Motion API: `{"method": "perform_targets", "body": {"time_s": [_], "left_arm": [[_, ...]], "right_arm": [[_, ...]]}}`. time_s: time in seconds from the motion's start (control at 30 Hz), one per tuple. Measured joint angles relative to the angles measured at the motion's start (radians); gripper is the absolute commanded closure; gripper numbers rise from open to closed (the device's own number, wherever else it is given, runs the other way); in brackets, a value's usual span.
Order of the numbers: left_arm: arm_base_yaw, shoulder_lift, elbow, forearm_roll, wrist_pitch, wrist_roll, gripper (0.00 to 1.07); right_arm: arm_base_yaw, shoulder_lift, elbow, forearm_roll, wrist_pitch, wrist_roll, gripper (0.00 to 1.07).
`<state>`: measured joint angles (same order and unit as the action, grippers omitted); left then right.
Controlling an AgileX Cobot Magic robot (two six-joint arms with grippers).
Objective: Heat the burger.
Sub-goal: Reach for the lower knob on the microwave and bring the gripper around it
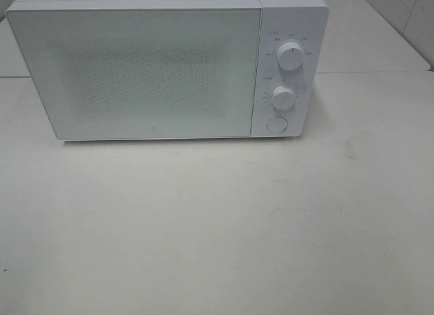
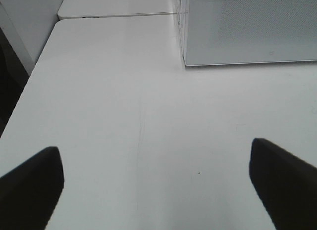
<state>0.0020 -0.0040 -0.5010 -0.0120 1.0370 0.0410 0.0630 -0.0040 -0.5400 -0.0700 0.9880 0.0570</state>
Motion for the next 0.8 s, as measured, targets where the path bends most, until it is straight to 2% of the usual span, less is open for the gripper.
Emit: {"method": "perform_targets", "body": {"time_s": [0.13, 0.8], "left_arm": [[0.000, 0.000, 0.000, 0.000, 0.000, 0.000, 0.12], [0.000, 0.000, 0.000, 0.000, 0.000, 0.000, 0.12]], "right_arm": [[0.000, 0.018, -0.004, 0.001, -0.026, 0.002, 0.31], [0.000, 0.355, -0.005, 0.002, -0.343, 0.025, 0.31]]}}
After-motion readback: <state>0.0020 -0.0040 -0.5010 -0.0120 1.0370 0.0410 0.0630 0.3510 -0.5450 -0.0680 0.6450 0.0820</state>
